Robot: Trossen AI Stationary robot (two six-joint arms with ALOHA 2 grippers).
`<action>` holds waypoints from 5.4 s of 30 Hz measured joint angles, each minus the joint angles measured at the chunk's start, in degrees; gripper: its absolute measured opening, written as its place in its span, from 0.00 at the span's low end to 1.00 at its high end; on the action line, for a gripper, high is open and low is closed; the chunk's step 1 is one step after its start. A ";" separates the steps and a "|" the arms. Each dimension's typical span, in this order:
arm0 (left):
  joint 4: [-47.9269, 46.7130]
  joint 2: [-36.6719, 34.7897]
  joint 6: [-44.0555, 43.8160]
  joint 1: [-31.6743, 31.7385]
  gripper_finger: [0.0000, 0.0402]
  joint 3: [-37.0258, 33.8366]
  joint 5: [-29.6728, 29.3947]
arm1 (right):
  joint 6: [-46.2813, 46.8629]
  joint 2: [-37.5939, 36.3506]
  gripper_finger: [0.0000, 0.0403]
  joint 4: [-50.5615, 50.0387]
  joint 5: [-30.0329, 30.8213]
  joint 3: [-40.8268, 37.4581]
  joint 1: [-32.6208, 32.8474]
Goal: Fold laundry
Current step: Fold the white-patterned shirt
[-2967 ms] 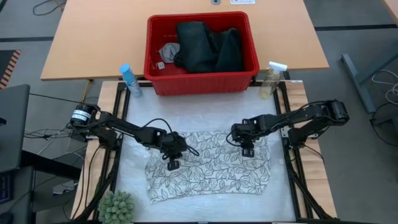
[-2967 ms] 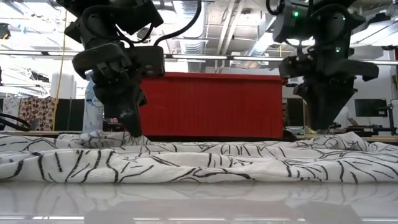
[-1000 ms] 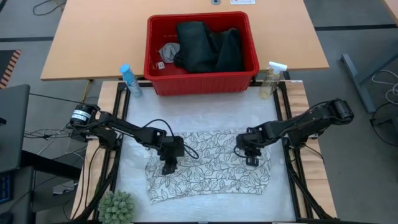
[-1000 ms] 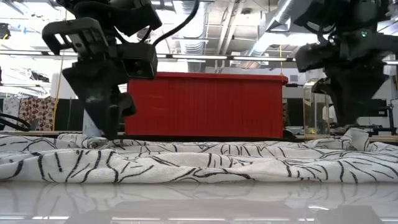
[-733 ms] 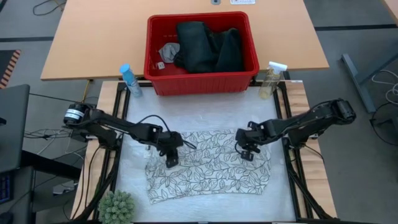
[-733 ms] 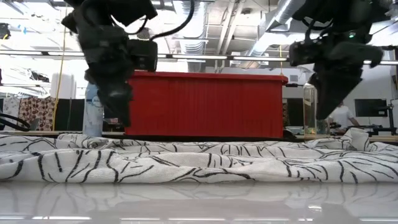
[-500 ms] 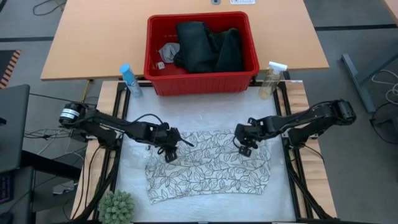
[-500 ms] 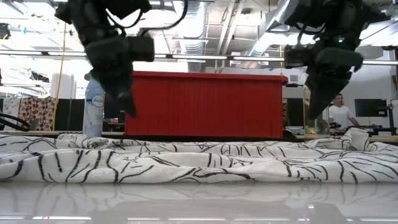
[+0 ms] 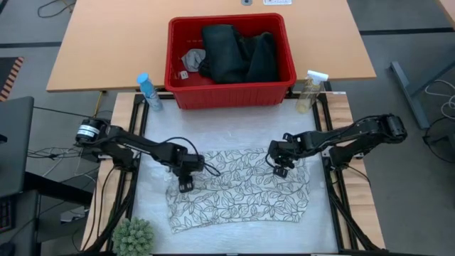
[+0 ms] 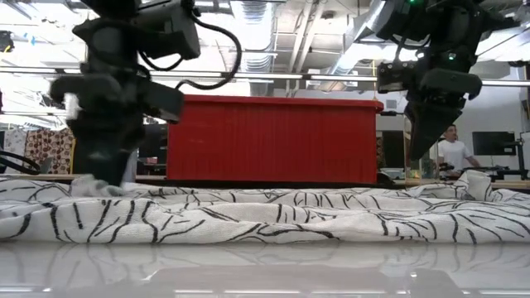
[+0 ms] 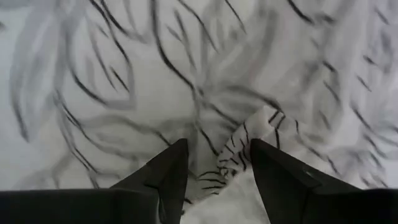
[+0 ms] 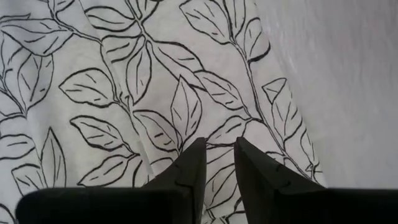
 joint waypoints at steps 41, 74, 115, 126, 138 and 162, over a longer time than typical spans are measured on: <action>19.37 -9.39 -5.84 8.76 0.01 -9.81 -13.38 | 14.46 2.54 0.03 -2.53 4.74 -5.81 -7.08; 26.40 0.71 -2.37 12.03 0.00 -9.94 -3.59 | 32.95 2.65 0.05 -20.81 3.57 -13.79 -8.21; -6.54 -3.60 24.60 27.77 0.00 19.29 13.69 | 6.10 0.66 0.17 -10.25 -2.07 1.11 -15.95; -9.76 -20.73 16.54 7.02 0.00 26.30 1.27 | -3.91 -3.61 0.18 -15.46 -12.57 11.33 5.70; -8.08 -19.25 -9.66 -19.15 0.25 24.98 -5.76 | 10.31 -5.36 0.36 -9.25 -12.37 10.29 28.72; -8.01 -0.45 -11.82 -39.43 0.45 13.01 -27.57 | 21.38 17.93 0.65 3.56 -2.71 11.57 35.65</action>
